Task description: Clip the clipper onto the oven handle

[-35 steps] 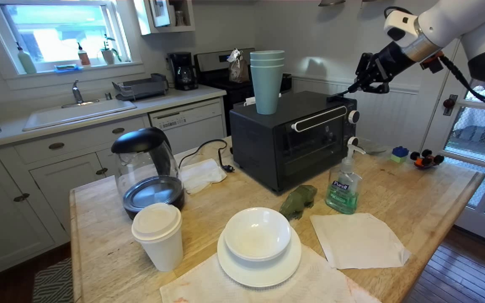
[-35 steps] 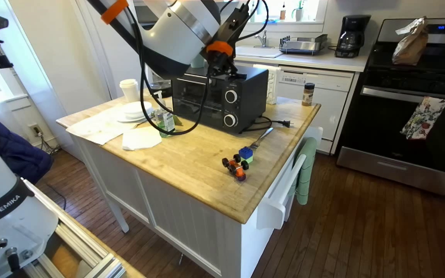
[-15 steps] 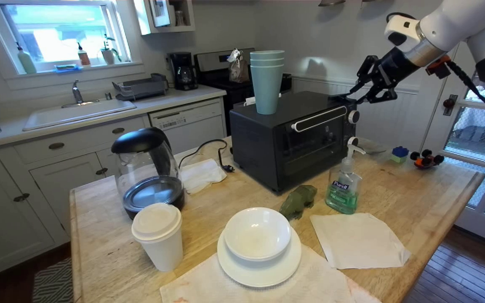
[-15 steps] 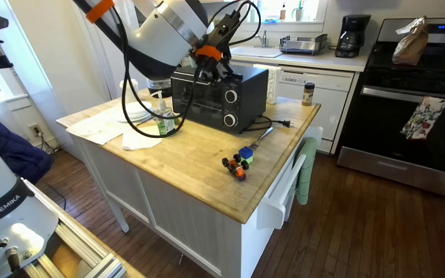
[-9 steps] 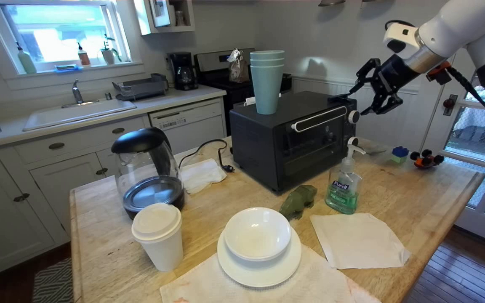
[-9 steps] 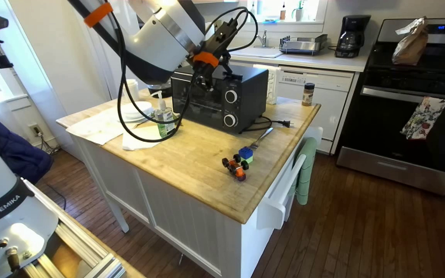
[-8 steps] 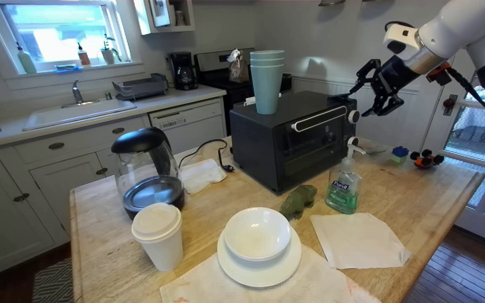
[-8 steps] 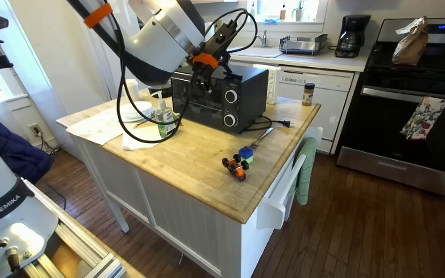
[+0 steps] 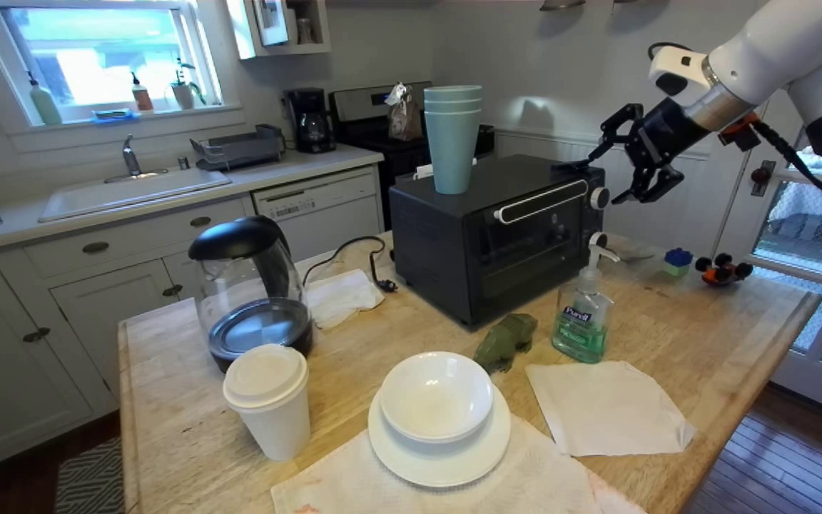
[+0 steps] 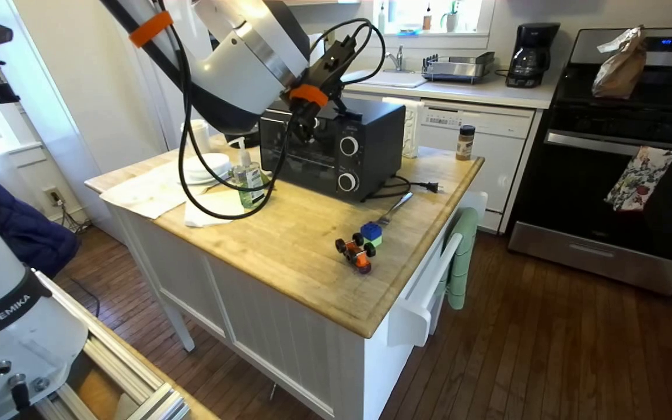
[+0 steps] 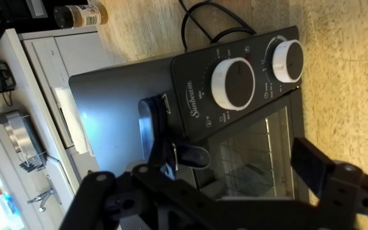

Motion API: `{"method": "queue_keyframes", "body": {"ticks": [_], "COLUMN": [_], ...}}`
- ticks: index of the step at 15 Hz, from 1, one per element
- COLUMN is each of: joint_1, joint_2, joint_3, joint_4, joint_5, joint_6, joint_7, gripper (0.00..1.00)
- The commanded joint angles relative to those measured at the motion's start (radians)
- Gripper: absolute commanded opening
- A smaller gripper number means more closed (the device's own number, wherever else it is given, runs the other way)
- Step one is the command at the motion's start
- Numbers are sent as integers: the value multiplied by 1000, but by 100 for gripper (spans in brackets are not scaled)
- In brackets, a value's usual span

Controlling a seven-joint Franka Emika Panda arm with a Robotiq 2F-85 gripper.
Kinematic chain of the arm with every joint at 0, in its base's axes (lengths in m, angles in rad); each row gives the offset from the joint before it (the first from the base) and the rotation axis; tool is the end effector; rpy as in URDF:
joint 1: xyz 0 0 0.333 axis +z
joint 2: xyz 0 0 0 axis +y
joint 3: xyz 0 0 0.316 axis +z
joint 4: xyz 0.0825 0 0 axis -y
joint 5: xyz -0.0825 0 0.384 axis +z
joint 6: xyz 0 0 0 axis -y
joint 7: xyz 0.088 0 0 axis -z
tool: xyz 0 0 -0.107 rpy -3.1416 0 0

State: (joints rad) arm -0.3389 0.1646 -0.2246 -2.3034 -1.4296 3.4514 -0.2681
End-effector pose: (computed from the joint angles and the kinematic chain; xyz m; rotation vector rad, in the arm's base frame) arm 0.4821 -0.1665 0.3319 2.0327 1.4824 0.7142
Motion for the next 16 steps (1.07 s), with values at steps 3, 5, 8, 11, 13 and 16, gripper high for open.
{"method": "queue_keyframes", "body": {"ticks": [3, 5, 8, 11, 13, 16], "joint_1": [-6, -6, -6, -6, -5, -4], "joint_2": [18, 19, 16, 15, 16, 29], "joint_3": [8, 9, 10, 12, 13, 16], "joint_4": [23, 25, 27, 35, 42, 59], "joint_5": [-23, -23, -23, -23, -22, -29], "joint_6": [29, 28, 33, 41, 48, 60], "joint_7": [18, 18, 19, 16, 15, 9], "gripper": [100, 100, 100, 100, 100, 100]}}
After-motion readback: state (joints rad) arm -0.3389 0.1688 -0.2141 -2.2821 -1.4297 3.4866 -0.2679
